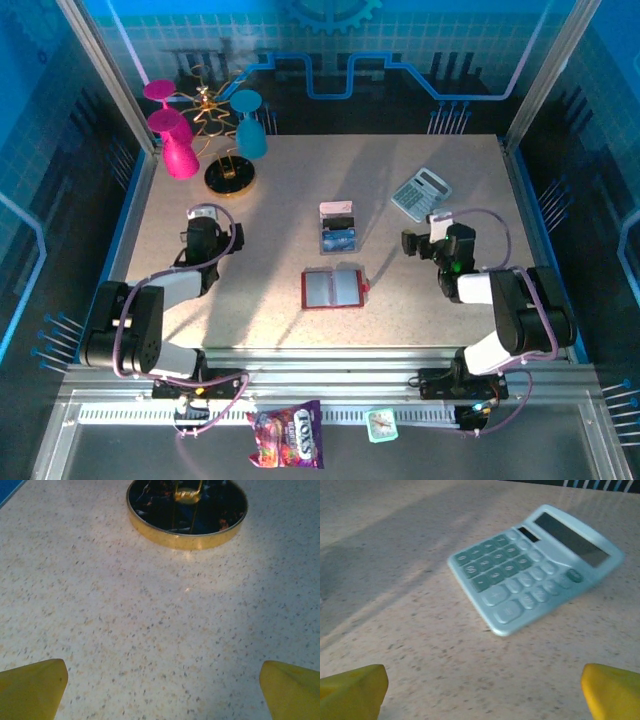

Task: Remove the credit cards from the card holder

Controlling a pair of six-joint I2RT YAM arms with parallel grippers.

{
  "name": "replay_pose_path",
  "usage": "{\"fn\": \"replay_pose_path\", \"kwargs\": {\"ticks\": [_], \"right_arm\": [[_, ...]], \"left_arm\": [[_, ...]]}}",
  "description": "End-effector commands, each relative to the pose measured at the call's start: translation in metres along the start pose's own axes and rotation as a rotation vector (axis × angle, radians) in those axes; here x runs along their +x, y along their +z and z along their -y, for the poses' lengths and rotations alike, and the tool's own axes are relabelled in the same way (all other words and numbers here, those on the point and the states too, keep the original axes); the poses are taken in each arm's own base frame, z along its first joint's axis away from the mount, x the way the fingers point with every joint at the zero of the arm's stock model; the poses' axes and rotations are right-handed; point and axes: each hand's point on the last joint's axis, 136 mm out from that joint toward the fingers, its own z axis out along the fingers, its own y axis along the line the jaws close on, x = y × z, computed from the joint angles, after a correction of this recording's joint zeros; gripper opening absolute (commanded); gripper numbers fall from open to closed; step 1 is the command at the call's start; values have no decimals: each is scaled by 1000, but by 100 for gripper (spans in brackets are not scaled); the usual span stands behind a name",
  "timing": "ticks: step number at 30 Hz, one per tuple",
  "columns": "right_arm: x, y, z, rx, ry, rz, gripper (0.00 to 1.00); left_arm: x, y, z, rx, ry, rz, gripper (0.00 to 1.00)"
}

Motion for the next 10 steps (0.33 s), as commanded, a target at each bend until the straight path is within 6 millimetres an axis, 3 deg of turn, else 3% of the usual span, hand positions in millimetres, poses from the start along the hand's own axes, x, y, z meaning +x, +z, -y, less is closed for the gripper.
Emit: {"fn": "replay_pose_path", "kwargs": {"ticks": [1, 10], "right_arm": [[-26, -5, 7, 63, -44, 131, 100], [-27, -7, 9, 95, -52, 149, 100]], "left_arm": [[-20, 5, 21, 171, 24, 154, 99], [-17, 4, 29, 227, 49, 175, 99]]}}
